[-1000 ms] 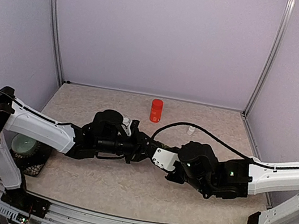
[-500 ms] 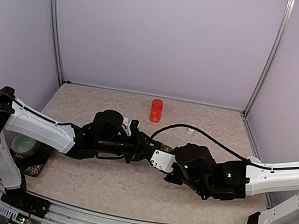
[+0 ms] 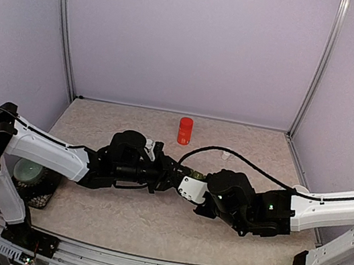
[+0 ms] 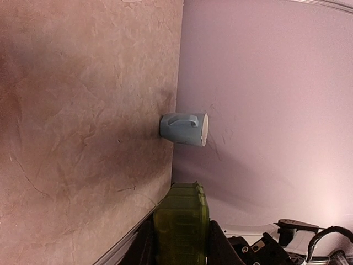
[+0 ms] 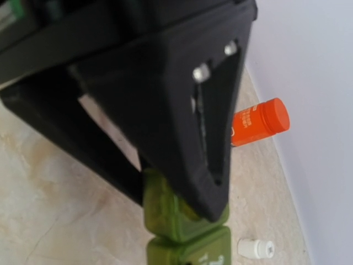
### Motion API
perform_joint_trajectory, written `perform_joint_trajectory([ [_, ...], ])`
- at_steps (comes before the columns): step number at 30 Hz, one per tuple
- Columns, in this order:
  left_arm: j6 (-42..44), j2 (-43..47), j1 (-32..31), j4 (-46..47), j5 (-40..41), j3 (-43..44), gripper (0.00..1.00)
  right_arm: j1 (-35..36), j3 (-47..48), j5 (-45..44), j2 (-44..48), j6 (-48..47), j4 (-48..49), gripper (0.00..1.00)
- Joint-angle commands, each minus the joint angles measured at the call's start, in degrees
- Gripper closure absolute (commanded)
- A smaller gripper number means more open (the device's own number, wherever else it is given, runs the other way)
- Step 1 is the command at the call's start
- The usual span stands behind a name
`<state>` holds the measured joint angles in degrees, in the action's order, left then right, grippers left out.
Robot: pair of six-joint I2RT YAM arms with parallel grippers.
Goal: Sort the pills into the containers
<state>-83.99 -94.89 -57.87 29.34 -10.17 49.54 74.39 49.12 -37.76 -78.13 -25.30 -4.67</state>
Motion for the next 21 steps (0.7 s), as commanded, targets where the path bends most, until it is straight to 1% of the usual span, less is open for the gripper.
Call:
perform_joint_trajectory([
  [1, -0.26, 0.97, -1.45, 4.09, -3.34, 0.30, 0.89, -1.13, 0.28, -0.56, -1.27, 1.13, -1.29, 0.93],
  [2, -0.16, 0.94, -1.46, 4.14, -3.37, 0.30, 0.90, -1.29, 0.35, -0.52, -1.43, 1.25, -1.48, 0.94],
  [4, -0.08, 1.02, -1.46, 4.23, -3.35, 0.28, 0.90, -1.87, 0.78, 0.11, -1.67, 1.92, -2.12, 1.00],
  [12, 0.12, 1.04, -1.64, 4.06, -3.54, 0.13, 0.91, -3.80, 1.79, 2.27, -0.28, 3.27, -2.99, 1.00],
  [16, 0.68, 0.95, -1.66, 3.66, -3.33, 0.20, 0.91, -4.31, 2.30, 4.96, 0.39, 4.50, -4.09, 1.00],
  [21, 1.63, 0.68, -1.80, 2.44, -2.84, -0.26, 0.91, -5.53, 3.55, 9.63, 3.73, 6.58, -5.17, 1.00],
])
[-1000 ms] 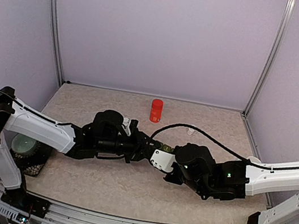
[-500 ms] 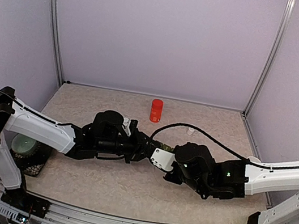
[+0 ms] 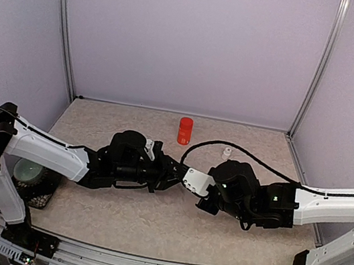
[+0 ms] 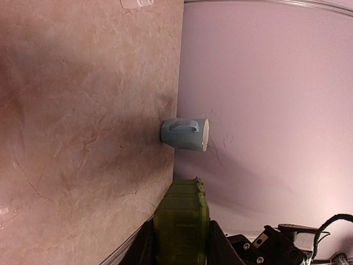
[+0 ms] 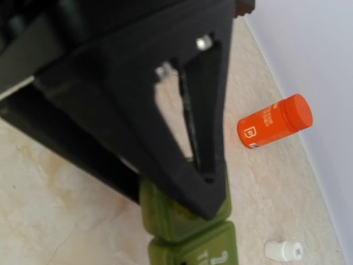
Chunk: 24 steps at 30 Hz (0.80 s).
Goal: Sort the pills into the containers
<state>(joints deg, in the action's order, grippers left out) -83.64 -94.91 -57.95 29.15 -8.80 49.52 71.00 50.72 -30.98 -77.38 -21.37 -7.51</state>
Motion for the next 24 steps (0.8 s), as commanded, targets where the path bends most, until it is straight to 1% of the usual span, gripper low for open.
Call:
perform_joint_trajectory([
  [1, 1.28, 0.63, -1.71, 2.66, -4.32, -0.40, 0.91, -2.44, 2.25, 3.54, 3.78, 3.03, -2.46, 1.00],
  [9, 1.32, 0.00, -2.07, 2.77, -4.49, -1.07, 0.91, -5.65, 3.16, 7.81, 8.33, 4.78, -3.16, 1.00],
  [12, 0.78, 0.01, -2.03, 3.47, -4.70, -1.44, 0.91, -5.06, 3.65, 8.13, 7.51, 3.46, -4.89, 1.00],
  [13, 0.57, 0.04, -1.99, 3.62, -4.77, -1.40, 0.91, -4.51, 3.43, 7.38, 6.88, 2.61, -5.23, 0.95],
  [14, 0.57, 0.12, -1.87, 3.63, -4.75, -1.28, 0.91, -3.50, 3.04, 6.22, 6.30, 1.85, -5.38, 0.85],
  [15, 0.53, 0.23, -1.75, 3.59, -4.79, -1.19, 0.91, -2.48, 2.51, 5.22, 5.73, 1.15, -5.47, 0.77],
  [17, 0.49, 0.38, -1.40, 3.58, -4.88, -1.09, 0.91, -0.10, 1.12, 3.56, 4.60, 0.07, -5.24, 0.66],
  [21, 0.75, 0.74, -1.11, 3.30, -4.86, -1.01, 0.91, 0.89, -0.05, 2.09, 3.69, 0.24, -4.95, 0.58],
  [24, 0.80, 0.63, -1.11, 3.20, -4.91, -1.04, 0.91, 0.87, 0.04, 1.83, 4.04, 0.70, -4.79, 0.54],
])
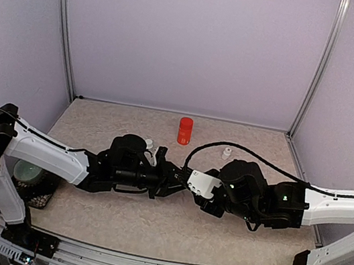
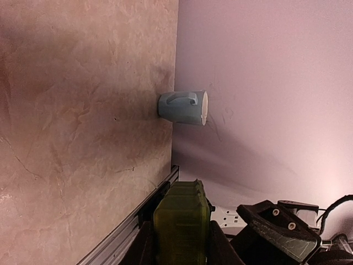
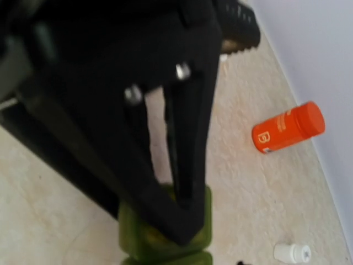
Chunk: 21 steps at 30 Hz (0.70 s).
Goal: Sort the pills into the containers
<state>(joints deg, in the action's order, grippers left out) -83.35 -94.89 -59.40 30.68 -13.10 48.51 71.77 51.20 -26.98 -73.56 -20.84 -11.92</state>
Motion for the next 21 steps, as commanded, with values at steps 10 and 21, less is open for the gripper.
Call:
perform_joint_trajectory([
  [10, 0.32, 0.72, 0.33, 2.02, -0.62, -0.17, 0.91, 0.13, 0.04, -4.82, -1.90, -0.25, -1.95, 0.54],
  [21, 0.33, 0.38, -0.08, 2.02, -1.01, 0.34, 0.91, 0.13, 1.10, -7.30, -3.88, -0.42, -0.85, 0.73],
])
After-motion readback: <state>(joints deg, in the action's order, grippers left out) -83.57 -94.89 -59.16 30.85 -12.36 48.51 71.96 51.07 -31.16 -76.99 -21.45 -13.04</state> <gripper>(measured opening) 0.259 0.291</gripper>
